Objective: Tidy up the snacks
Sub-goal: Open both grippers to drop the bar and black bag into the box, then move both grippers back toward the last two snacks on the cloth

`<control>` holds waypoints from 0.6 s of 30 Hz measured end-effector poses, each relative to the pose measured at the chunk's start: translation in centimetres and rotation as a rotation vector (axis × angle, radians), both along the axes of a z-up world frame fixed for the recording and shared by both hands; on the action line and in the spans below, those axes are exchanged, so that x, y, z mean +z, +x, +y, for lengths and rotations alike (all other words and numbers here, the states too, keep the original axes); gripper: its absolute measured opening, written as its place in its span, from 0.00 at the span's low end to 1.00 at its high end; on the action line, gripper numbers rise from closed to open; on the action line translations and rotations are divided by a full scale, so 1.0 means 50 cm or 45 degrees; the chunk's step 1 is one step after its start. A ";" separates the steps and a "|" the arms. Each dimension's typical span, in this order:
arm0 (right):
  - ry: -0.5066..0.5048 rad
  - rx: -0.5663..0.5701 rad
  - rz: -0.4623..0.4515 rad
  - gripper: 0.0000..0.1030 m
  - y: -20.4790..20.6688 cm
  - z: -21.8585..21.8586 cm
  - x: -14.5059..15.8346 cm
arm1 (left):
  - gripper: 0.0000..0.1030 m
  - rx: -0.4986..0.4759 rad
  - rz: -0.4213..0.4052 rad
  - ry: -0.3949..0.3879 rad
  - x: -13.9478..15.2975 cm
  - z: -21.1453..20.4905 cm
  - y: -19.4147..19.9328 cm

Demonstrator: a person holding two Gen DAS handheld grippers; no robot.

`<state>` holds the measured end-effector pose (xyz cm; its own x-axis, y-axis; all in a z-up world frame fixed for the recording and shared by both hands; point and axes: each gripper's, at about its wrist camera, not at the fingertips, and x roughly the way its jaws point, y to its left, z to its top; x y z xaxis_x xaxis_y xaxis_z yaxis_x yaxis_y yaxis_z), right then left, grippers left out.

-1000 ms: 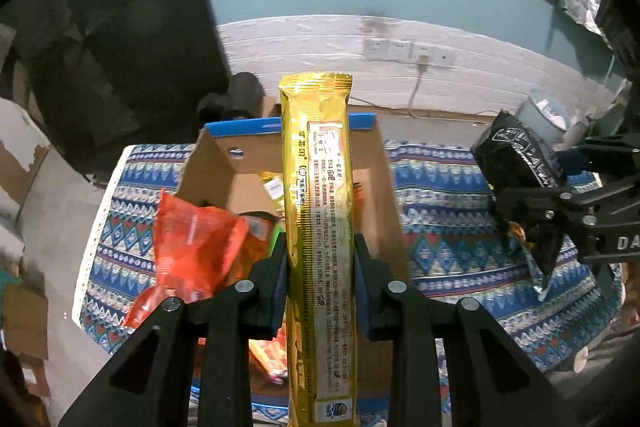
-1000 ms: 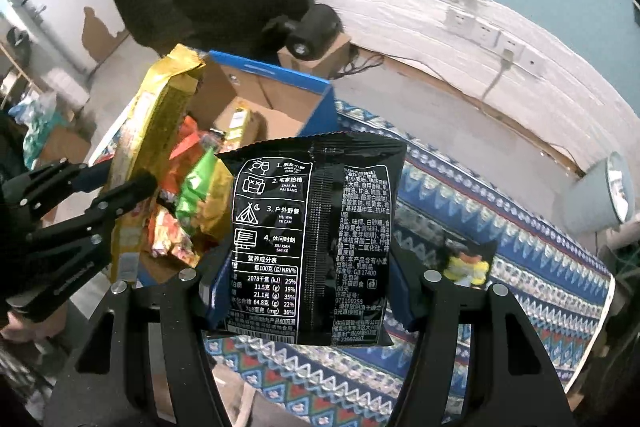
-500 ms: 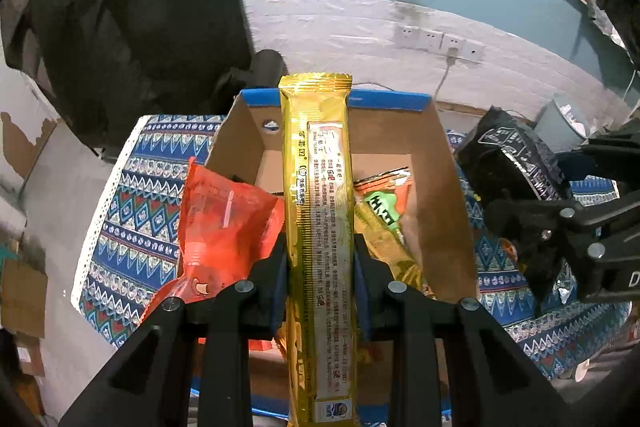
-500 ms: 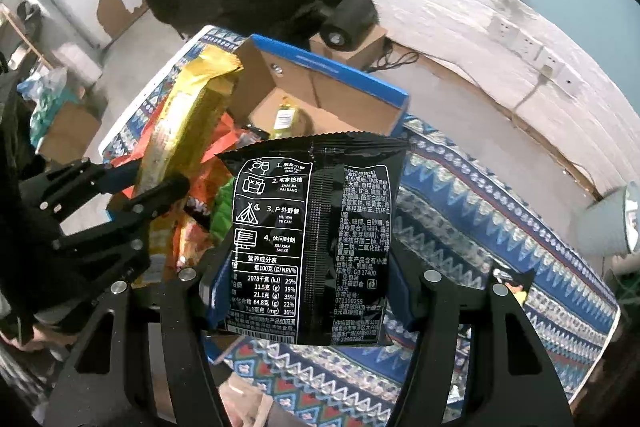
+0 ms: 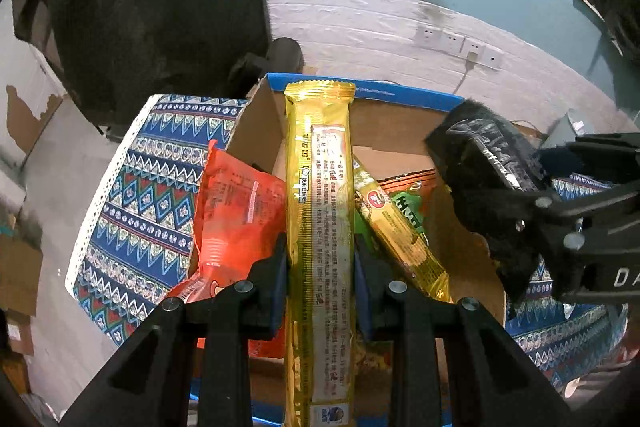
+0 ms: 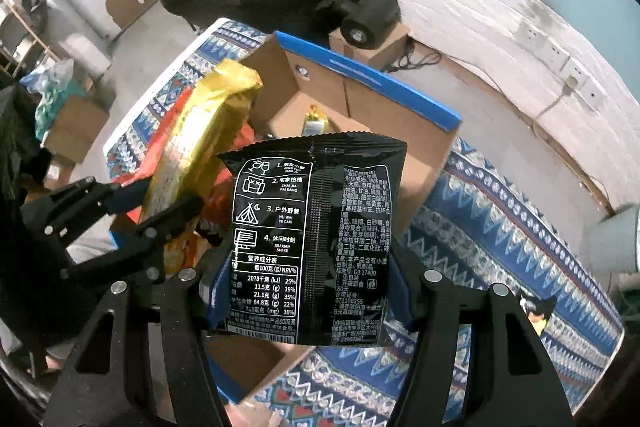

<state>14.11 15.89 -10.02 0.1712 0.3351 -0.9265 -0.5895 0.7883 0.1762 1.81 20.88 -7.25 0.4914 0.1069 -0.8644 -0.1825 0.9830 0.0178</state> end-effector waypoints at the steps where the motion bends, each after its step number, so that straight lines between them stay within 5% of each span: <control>1: 0.012 0.003 -0.005 0.63 0.002 0.002 0.001 | 0.29 0.006 0.002 0.000 -0.001 0.001 0.000; 5: 0.023 0.008 -0.039 0.75 0.009 0.002 0.006 | 0.34 0.033 -0.004 0.015 0.001 0.003 -0.001; 12: 0.013 -0.008 -0.052 0.75 0.009 -0.027 0.012 | 0.59 0.025 -0.022 0.018 0.009 -0.010 -0.002; 18: -0.012 -0.034 -0.053 0.75 -0.001 -0.078 0.009 | 0.66 -0.022 -0.029 0.027 0.019 -0.043 -0.004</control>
<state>14.08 11.99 -9.57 0.2186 0.3212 -0.9214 -0.5748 0.8054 0.1444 1.63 18.75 -6.31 0.5126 0.1166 -0.8507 -0.1661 0.9855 0.0349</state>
